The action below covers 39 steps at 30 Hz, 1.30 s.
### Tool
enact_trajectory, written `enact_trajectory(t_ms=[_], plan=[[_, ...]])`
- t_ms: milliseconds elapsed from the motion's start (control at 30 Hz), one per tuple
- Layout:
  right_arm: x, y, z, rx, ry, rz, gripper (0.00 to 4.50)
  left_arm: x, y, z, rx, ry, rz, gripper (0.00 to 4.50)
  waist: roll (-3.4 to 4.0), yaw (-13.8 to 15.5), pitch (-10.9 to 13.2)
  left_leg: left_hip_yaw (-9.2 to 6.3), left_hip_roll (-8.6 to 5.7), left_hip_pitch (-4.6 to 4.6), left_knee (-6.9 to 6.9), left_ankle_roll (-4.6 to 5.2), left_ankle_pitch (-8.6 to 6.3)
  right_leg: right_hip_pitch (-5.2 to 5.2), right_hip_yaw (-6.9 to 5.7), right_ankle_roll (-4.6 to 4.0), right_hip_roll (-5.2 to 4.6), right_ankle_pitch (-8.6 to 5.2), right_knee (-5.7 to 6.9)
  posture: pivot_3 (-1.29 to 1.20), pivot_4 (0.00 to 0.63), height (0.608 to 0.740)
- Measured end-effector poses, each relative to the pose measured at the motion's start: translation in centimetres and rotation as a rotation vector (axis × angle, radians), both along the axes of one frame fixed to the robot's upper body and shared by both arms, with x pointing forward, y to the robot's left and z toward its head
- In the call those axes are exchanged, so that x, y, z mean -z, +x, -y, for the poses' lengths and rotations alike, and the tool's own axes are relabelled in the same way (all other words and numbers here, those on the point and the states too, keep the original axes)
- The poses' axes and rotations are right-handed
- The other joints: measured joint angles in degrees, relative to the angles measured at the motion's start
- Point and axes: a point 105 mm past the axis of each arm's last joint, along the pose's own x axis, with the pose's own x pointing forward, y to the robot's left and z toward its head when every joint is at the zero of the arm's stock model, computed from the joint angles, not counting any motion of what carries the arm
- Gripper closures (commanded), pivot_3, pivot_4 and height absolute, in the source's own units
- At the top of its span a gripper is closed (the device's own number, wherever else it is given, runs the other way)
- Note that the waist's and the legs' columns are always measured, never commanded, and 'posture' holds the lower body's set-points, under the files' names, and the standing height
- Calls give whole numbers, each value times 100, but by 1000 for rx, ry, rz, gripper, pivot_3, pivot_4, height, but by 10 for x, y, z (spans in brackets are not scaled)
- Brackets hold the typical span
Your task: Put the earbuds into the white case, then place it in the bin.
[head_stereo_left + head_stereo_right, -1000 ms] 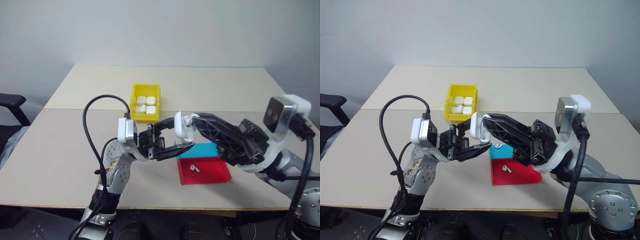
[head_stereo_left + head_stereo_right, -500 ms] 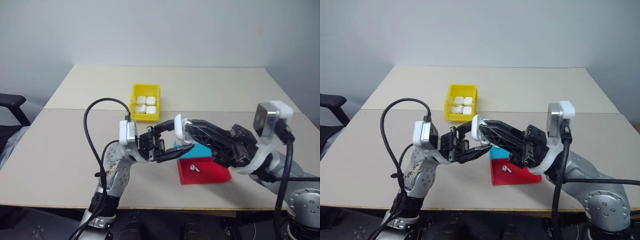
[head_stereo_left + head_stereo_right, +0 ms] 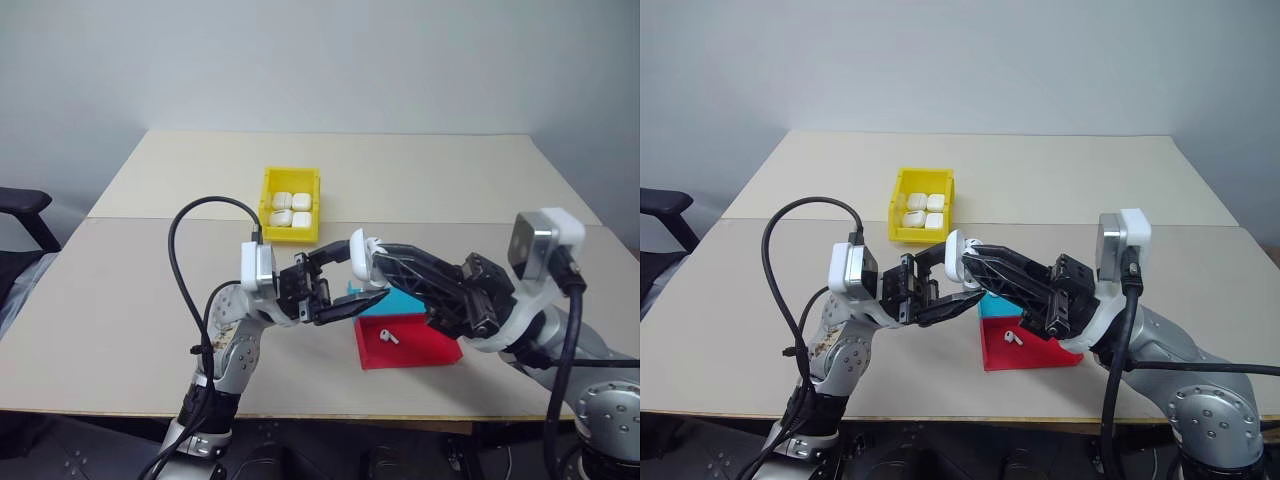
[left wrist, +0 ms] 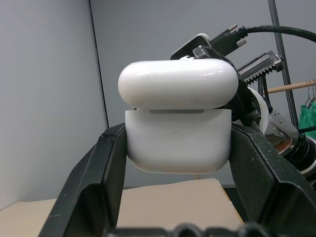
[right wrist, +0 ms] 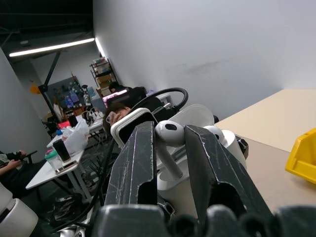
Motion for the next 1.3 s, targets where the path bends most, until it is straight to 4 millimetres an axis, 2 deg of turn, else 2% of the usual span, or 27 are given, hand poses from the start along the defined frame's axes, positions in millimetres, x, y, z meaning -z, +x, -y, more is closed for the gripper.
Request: enact_trajectory(t_ms=[67,167,233,600,767,900,1000,1033,1100,1300], plan=[[0,0,0,1,-2,2,3656,0,0,0,0,-1,-1,1721,0,0,0,0,0,0,0,0,0,0,0,0,0,0,0,0,150,740],[0,-1,0,-3,-13,8,2896,0,0,0,0,-2,-2,1721,0,1,0,0,0,0,0,0,0,0,0,0,0,0,0,0,150,740],[0,-2,0,-2,-26,21,2225,1,1,0,-4,-1,-8,1721,0,1,0,0,0,0,0,0,0,0,0,0,0,0,0,0,150,740],[4,-7,7,11,-44,72,2225,2,0,-1,-1,5,16,1721,0,3,0,0,-1,0,1,0,0,2,0,0,0,0,-1,0,150,740],[-7,-8,18,64,-139,195,2225,16,8,-1,-26,63,-7,1721,0,2,0,1,-1,1,2,0,0,1,-1,1,0,0,0,0,150,740],[-27,-7,15,71,-288,350,3123,34,16,2,-62,147,-4,1721,-1,-3,0,0,2,0,-1,0,0,-3,-1,-1,4,-1,0,0,150,740],[-35,1,5,54,-374,395,4231,42,23,9,-91,213,16,1721,-1,-3,0,2,1,1,3,0,0,-3,2,-2,2,-1,2,0,150,740],[-35,4,1,52,-414,408,4471,42,25,12,-100,229,23,1721,-1,-1,0,1,1,0,3,0,0,-1,-1,-2,2,-1,0,0,150,740],[-32,8,-5,43,-497,430,4471,42,27,18,-109,248,38,1721,0,10,0,0,2,-3,1,3,-2,-4,-2,-1,1,-1,-4,0,150,740],[-7,15,-16,-5,-657,437,4471,39,26,26,-107,221,56,1721,-1,11,0,3,0,-24,17,14,-8,-12,-3,4,-4,3,-8,0,150,740]])
